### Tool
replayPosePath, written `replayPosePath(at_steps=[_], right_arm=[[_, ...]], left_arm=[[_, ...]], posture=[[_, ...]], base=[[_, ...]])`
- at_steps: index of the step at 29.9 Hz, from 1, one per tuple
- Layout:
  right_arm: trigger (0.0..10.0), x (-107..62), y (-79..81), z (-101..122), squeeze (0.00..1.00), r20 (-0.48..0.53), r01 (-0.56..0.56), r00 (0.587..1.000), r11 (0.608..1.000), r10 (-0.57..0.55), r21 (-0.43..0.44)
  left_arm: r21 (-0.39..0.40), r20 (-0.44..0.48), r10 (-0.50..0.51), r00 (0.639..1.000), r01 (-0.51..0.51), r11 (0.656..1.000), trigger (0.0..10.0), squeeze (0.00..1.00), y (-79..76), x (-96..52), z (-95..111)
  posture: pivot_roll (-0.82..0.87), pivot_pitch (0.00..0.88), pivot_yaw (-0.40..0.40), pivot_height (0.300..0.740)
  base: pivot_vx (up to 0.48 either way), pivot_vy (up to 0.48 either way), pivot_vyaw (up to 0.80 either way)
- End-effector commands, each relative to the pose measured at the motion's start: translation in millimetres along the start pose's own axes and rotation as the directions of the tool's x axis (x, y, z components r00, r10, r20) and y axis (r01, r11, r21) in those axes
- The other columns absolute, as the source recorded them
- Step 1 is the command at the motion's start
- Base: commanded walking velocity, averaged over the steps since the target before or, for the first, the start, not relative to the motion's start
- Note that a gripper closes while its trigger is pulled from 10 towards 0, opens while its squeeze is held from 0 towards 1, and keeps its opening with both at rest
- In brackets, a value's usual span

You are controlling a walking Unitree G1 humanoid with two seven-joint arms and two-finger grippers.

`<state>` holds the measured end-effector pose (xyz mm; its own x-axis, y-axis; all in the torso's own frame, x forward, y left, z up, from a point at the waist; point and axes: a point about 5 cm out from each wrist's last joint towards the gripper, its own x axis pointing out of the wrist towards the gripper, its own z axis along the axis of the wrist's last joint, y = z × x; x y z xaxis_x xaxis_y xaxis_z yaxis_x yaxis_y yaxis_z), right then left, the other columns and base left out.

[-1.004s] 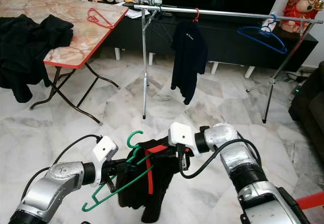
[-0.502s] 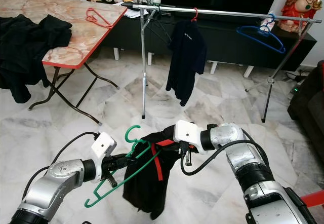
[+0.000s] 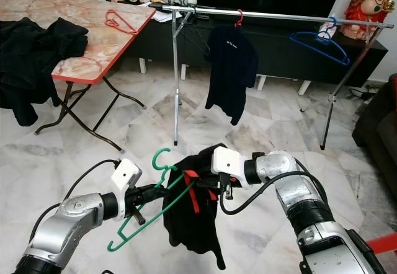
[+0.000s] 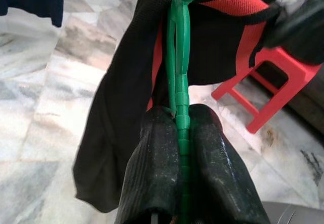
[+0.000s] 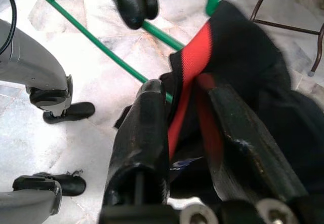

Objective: Hang hanger

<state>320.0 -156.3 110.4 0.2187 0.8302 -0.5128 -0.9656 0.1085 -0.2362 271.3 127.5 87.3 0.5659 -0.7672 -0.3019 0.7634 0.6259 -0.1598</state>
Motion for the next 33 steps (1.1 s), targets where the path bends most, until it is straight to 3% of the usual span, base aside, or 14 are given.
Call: replayPosePath(at_steps=[1, 5, 7, 20, 33], right_arm=[[10.0, 0.3, 1.8, 1.6, 0.7, 0.008, -0.012, 1.0, 1.0, 0.012, -0.008], [10.0, 0.8, 2.3, 2.4, 0.76, 0.015, -0.013, 1.0, 1.0, 0.013, -0.007], [10.0, 1.2, 2.8, 3.1, 1.0, 0.018, -0.016, 1.0, 1.0, 0.016, -0.007], [10.0, -9.1, 7.8, 7.4, 1.0, 0.002, -0.034, 0.999, 0.998, 0.034, -0.043], [10.0, -37.7, -4.9, 25.3, 1.0, 0.055, 0.104, 0.994, 0.992, -0.1, -0.076]], left_arm=[[0.015, 0.064, -0.018, 0.998, 0.017, 1.0, 10.0, 0.0, -0.4, 3.0, 12.7], [0.001, 0.097, -0.028, 0.995, 0.029, 1.0, 10.0, 0.0, -2.4, 4.8, 15.2], [0.005, 0.1, -0.035, 0.994, 0.035, 0.999, 10.0, 0.0, -3.0, 5.4, 15.6], [0.001, 0.091, -0.031, 0.995, 0.031, 1.0, 10.0, 0.0, -2.3, 3.4, 11.6], [-0.001, 0.081, -0.036, 0.996, 0.037, 0.999, 10.0, 0.0, -2.8, 2.2, 8.7]], posture=[[0.02, 0.0, -0.118, 0.74], [0.02, 0.0, -0.118, 0.74], [0.02, 0.0, -0.12, 0.74], [0.01, 0.0, -0.123, 0.74], [0.0, 0.0, -0.128, 0.74]], base=[[0.0, 0.0, 0.0], [0.0, 0.0, 0.0], [0.0, 0.0, 0.0], [0.0, 0.0, 0.0], [0.0, 0.0, 0.0]])
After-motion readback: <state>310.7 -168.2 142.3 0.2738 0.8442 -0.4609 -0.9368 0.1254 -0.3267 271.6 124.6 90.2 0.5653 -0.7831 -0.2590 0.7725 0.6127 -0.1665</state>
